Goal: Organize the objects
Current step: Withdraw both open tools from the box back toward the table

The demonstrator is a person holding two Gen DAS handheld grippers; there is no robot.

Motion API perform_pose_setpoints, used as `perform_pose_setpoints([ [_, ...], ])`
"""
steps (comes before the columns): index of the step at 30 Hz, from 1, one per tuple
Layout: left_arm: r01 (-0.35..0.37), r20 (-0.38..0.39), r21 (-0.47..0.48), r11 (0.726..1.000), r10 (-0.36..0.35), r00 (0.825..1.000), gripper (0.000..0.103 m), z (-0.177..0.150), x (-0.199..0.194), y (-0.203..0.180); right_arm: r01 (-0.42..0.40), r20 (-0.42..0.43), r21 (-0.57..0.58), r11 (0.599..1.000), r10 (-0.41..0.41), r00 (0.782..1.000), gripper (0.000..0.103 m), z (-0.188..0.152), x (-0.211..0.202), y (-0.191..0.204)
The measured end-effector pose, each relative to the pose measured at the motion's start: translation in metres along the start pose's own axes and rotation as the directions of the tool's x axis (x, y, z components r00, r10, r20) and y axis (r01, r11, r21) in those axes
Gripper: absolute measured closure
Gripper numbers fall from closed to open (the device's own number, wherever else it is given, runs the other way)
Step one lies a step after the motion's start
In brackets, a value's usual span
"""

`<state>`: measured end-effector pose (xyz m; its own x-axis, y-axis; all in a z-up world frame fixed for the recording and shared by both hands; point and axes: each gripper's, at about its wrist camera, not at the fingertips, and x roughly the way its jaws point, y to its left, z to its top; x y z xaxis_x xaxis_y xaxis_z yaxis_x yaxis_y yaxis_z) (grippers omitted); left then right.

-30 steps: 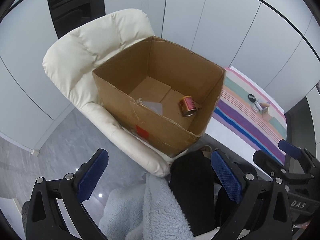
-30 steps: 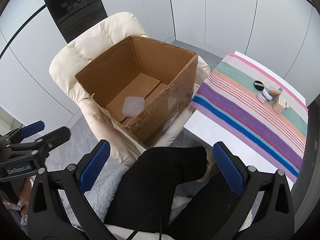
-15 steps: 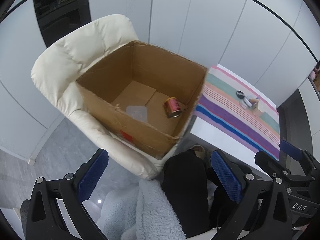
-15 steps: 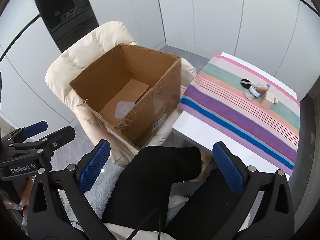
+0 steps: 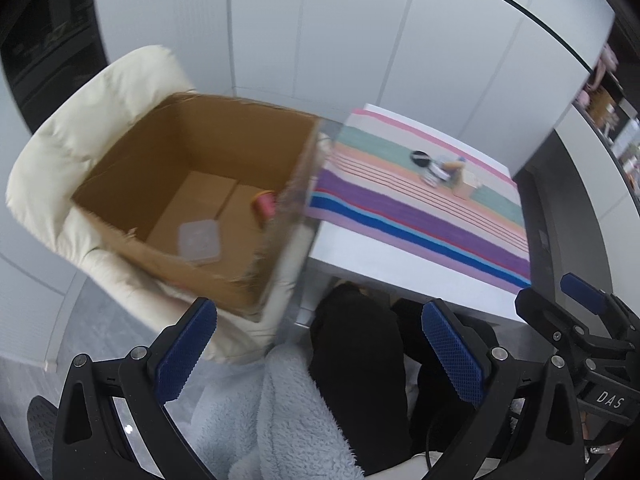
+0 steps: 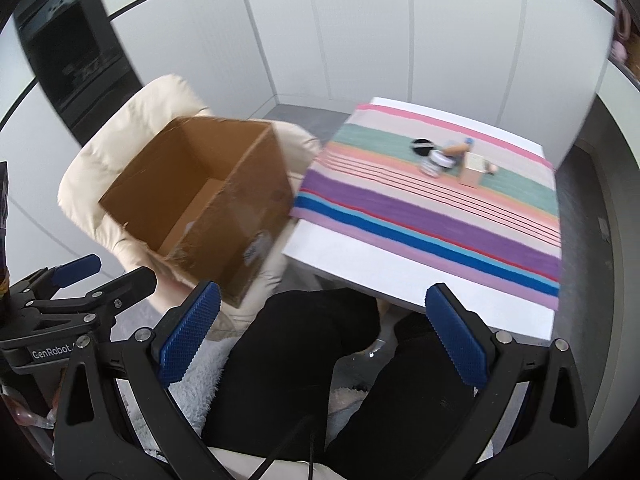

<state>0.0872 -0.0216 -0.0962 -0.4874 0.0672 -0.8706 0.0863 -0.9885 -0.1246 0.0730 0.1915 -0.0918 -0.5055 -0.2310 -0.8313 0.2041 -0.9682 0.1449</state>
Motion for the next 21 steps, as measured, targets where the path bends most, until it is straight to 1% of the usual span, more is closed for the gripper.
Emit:
perform_pose_setpoints([
  [4, 0.038, -0.011, 0.057, 0.998, -0.037, 0.999, 0.0, 0.001, 0.006, -0.031, 0.048, 0.012, 0.068, 0.997, -0.049, 0.999, 0.0, -0.007, -0.012, -0.032],
  [8, 0.075, -0.027, 0.124, 0.989, -0.073, 0.997, 0.0, 0.001, 0.013, -0.064, 0.086, 0.015, 0.136, 0.987, -0.089, 0.996, 0.0, -0.015, -0.022, -0.063],
  [13, 0.118, -0.048, 0.186, 0.975, -0.111, 0.993, 0.0, 0.0, 0.018, -0.1, 0.157, 0.007, 0.224, 0.962, -0.162, 0.987, 0.0, -0.028, -0.032, -0.103],
  [16, 0.137, -0.057, 0.214, 0.967, -0.128, 0.99, 0.0, -0.001, 0.02, -0.117, 0.191, 0.002, 0.267, 0.944, -0.199, 0.98, 0.0, -0.036, -0.039, -0.123],
  [21, 0.152, -0.068, 0.238, 0.959, -0.14, 0.988, 0.0, -0.002, 0.024, -0.134, 0.221, -0.01, 0.31, 0.925, -0.229, 0.973, 0.0, -0.046, -0.045, -0.145],
])
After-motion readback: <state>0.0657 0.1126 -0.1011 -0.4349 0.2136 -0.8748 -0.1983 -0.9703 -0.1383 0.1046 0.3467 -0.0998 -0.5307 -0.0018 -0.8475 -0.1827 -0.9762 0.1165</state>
